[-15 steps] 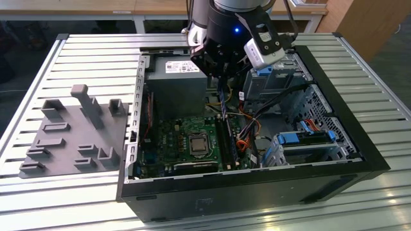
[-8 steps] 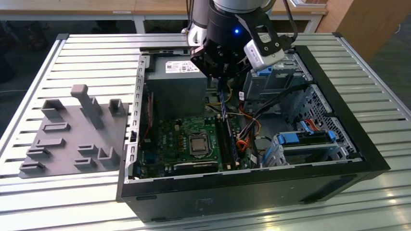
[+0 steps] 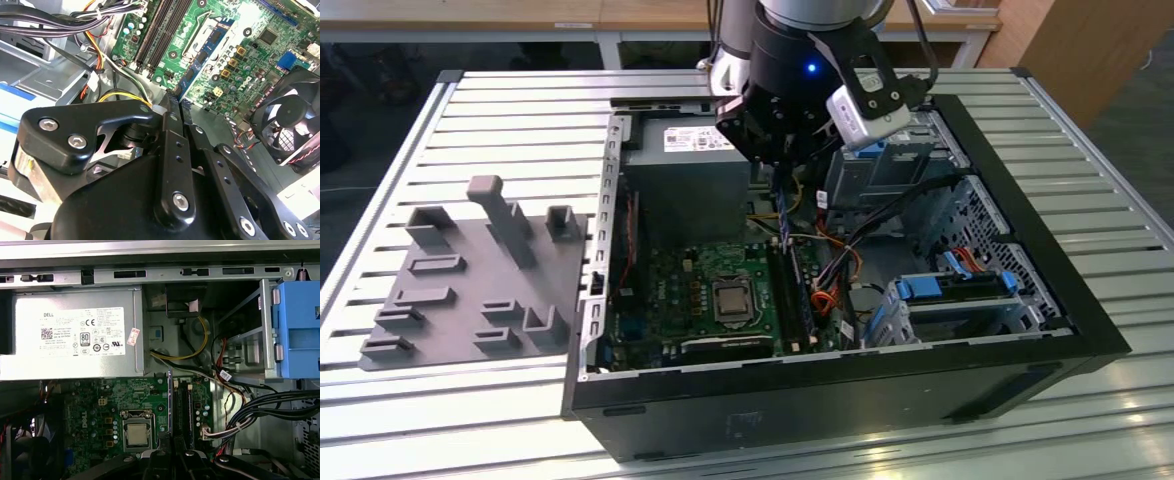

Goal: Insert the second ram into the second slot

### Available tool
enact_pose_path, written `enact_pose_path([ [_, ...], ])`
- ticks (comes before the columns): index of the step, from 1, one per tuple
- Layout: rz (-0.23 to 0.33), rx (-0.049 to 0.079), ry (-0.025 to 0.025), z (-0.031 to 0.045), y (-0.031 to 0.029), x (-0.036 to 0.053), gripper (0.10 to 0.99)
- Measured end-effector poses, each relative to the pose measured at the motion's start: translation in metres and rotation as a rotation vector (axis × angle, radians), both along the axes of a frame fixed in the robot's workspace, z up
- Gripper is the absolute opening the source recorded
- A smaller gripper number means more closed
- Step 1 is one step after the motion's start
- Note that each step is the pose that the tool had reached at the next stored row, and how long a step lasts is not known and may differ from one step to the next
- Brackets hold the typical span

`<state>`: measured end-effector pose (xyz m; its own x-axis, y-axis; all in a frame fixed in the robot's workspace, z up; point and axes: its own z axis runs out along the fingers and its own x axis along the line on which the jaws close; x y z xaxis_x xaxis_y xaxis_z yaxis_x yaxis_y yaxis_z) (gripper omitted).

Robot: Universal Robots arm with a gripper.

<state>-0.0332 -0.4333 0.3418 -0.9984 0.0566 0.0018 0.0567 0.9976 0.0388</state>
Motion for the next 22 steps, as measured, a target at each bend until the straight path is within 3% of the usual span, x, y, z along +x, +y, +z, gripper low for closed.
enact_pose_path([
  [12,0.006,0.0,0.0013,-0.0061,-0.0055,-0.0001,0.137],
  [22,0.007,0.0,0.0014,-0.0105,-0.0059,0.0,0.137],
])
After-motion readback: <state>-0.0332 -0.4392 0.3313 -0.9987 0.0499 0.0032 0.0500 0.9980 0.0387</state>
